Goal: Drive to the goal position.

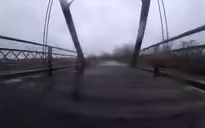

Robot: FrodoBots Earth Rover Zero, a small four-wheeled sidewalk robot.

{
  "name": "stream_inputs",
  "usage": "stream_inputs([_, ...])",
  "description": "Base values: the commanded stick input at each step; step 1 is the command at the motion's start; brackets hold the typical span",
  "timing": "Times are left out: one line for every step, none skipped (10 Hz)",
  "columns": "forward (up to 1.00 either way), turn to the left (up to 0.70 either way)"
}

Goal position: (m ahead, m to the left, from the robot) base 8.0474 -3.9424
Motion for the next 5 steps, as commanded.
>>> stream_inputs([1.00,0.00])
stream_inputs([1.00,0.00])
stream_inputs([1.00,0.00])
stream_inputs([1.00,0.00])
stream_inputs([1.00,0.00])
